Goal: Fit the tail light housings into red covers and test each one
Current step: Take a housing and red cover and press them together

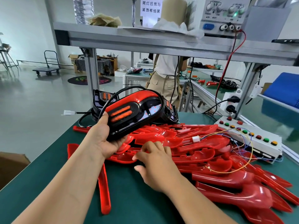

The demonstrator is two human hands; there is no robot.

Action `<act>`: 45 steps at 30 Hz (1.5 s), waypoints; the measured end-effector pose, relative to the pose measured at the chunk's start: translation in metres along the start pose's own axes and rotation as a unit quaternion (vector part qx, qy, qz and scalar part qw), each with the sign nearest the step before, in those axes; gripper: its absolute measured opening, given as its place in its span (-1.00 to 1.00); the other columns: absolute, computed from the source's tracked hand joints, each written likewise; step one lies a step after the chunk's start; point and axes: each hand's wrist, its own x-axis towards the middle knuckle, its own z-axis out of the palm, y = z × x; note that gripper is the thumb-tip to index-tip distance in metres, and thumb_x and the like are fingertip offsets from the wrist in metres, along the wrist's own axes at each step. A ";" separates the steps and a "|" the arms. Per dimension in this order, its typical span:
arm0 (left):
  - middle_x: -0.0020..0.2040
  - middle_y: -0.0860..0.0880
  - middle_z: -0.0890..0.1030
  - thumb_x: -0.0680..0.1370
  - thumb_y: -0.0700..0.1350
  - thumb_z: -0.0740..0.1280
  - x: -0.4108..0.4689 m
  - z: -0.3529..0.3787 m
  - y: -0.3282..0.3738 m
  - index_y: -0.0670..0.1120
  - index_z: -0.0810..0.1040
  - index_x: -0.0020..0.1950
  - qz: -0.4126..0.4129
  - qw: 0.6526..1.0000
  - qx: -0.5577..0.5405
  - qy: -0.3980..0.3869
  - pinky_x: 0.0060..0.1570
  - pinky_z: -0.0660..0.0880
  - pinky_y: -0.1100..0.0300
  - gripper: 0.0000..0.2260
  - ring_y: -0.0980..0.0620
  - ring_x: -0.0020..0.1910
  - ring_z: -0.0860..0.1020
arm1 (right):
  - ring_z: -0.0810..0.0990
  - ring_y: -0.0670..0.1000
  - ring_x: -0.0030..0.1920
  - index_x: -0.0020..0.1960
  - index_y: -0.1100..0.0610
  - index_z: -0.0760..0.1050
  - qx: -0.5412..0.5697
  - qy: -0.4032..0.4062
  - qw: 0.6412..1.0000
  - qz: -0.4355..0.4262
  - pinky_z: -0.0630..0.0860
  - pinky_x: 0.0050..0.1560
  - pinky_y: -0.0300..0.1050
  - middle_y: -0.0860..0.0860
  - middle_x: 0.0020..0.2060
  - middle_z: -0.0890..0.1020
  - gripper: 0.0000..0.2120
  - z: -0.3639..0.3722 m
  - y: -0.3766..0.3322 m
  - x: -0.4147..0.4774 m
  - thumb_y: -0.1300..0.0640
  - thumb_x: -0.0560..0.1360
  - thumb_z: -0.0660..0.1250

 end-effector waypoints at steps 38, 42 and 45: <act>-0.20 -0.02 0.68 0.59 0.20 0.25 -0.011 0.022 -0.040 0.01 0.56 -0.06 0.029 0.996 0.071 -0.038 -0.31 0.52 0.04 -0.72 0.00 -0.19 0.63 | 0.59 -0.11 -0.25 -0.34 -0.10 0.56 0.003 0.046 0.939 0.342 0.46 -0.16 -0.20 -0.14 -0.37 0.64 -0.74 -0.151 0.110 -0.177 0.20 0.40 0.50; -0.32 0.03 0.71 0.59 0.21 0.23 -0.011 0.023 -0.041 0.03 0.57 -0.05 0.031 0.995 0.076 -0.057 -0.30 0.50 0.05 -0.72 0.02 -0.20 0.65 | 0.60 -0.09 -0.28 -0.30 -0.15 0.60 0.062 0.047 0.928 0.365 0.47 -0.21 -0.30 -0.19 -0.36 0.65 -0.71 -0.142 0.101 -0.215 0.24 0.37 0.54; -0.23 0.00 0.73 0.59 0.20 0.24 -0.013 0.025 -0.045 0.04 0.59 -0.01 0.030 0.994 0.080 -0.073 -0.29 0.53 0.06 -0.72 0.01 -0.24 0.68 | 0.57 -0.21 -0.28 -0.15 -0.20 0.55 0.085 0.120 0.908 0.392 0.42 -0.23 -0.41 -0.13 -0.35 0.64 -0.85 -0.125 0.097 -0.213 -0.02 0.39 0.50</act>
